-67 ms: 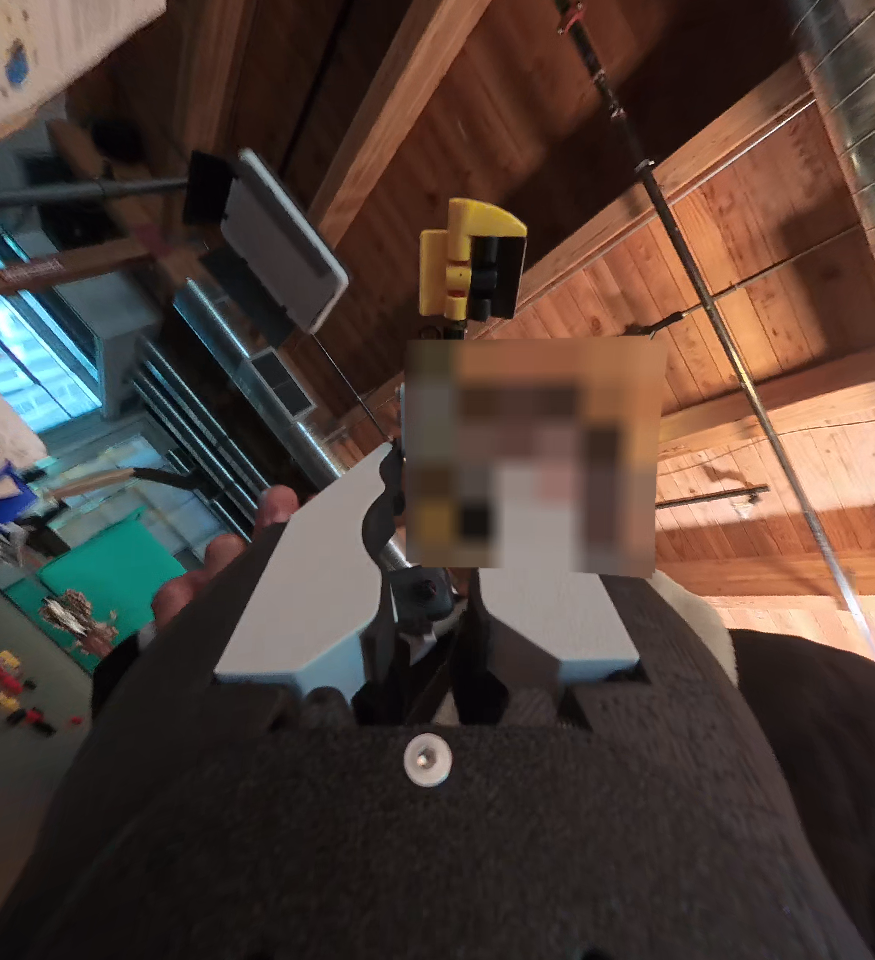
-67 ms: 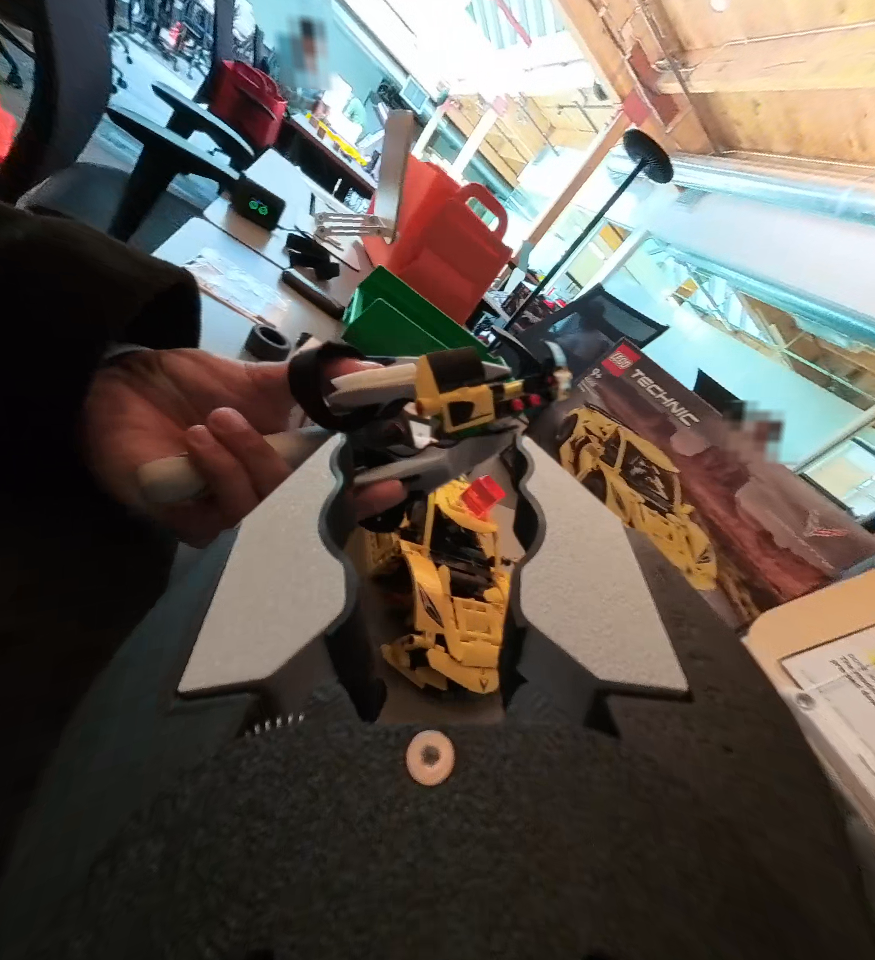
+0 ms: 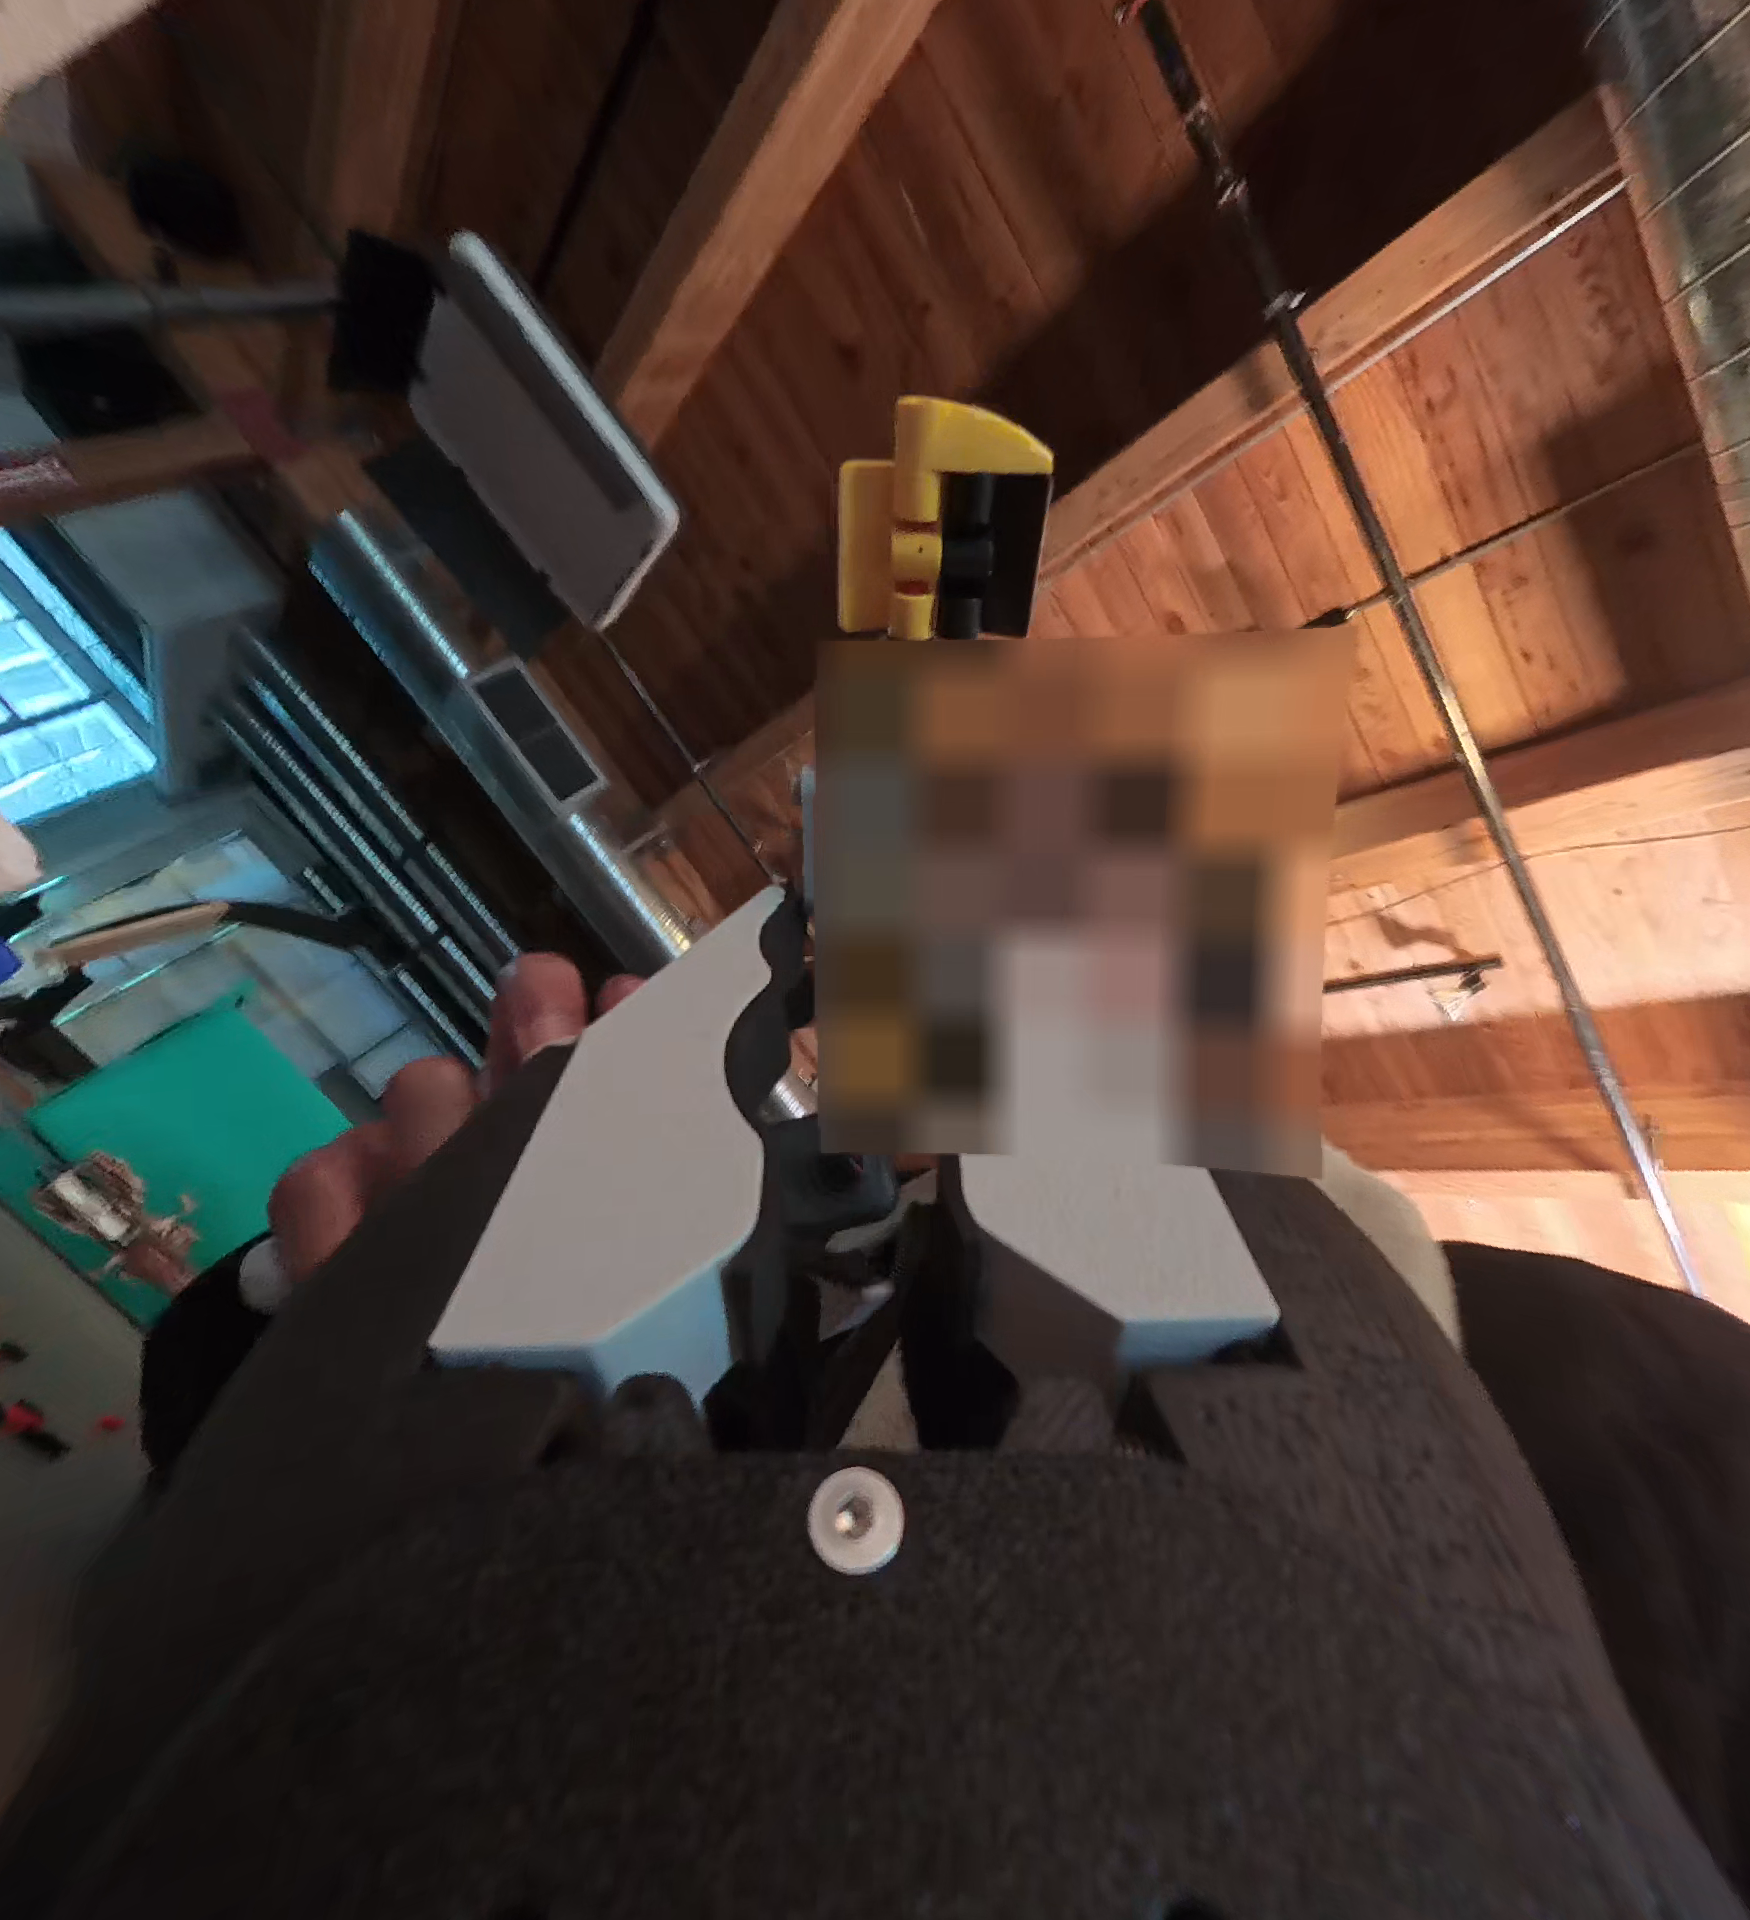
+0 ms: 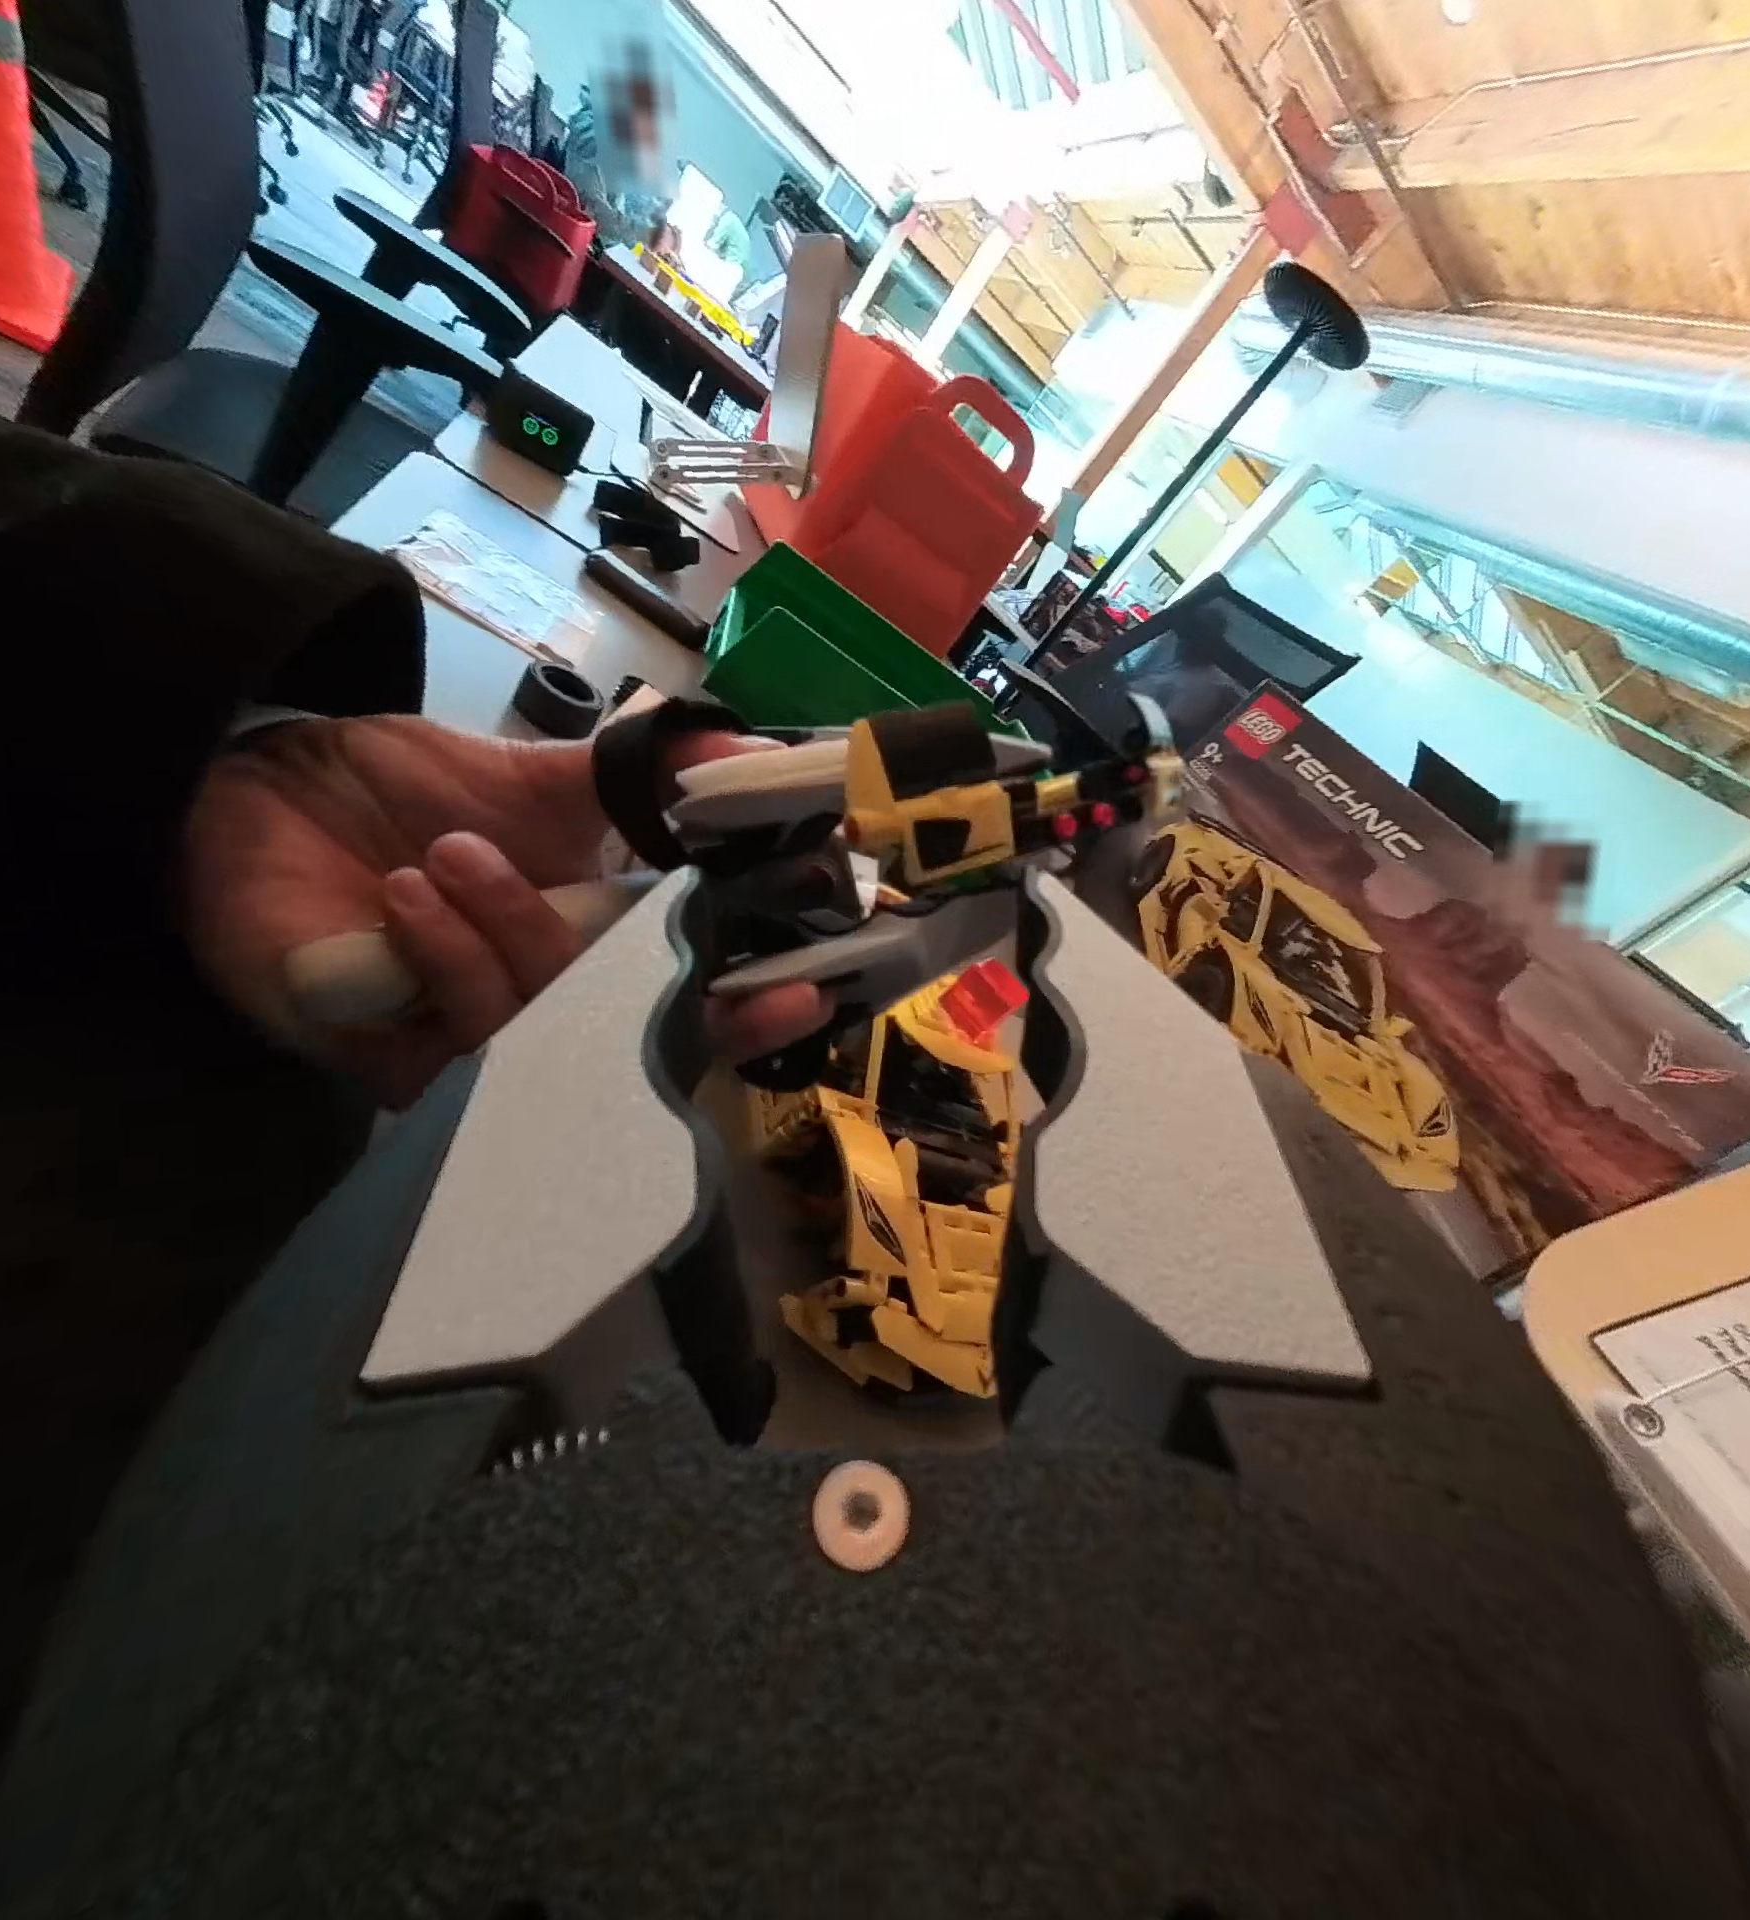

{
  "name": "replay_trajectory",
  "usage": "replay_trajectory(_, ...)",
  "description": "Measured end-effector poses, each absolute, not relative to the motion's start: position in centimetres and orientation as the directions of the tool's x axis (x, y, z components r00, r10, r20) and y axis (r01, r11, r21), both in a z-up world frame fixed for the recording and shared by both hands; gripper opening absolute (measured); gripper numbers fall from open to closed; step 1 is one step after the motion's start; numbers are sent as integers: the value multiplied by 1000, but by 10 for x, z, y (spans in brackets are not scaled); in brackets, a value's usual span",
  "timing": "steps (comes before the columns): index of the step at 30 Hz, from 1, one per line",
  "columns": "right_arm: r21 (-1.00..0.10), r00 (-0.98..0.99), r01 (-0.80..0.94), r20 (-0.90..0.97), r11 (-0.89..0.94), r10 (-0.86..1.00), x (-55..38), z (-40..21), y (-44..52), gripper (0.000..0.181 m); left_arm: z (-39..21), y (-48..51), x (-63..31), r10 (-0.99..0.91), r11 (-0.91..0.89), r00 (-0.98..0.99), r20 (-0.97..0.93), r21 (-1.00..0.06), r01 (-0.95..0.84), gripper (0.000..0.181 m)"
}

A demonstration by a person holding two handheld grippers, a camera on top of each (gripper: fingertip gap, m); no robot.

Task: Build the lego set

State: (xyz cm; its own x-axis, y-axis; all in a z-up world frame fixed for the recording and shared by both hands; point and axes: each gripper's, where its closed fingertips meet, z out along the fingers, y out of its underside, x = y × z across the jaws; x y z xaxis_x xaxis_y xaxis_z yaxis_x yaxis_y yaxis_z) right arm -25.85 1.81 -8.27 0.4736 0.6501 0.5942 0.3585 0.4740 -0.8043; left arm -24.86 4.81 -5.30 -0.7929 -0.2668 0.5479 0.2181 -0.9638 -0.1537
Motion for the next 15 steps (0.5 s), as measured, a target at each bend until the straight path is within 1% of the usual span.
replay_trajectory(5, -808, 479, 331, 588, 487, 652, -256, -74, 14, 50, -52, 42, -242, -259, -966, -797, 545, -164, 202, 20)
replay_trajectory(11, -802, 465, 336, 598, 495, 653, -260, -77, 13, 52, -52, 42, -243, -254, -967, -801, 542, -160, 198, 19)
replay_trajectory(15, -804, 473, 356, 594, 476, 650, -257, -79, 18, 56, -52, 40, -241, -265, -964, -795, 546, -179, 198, 20)
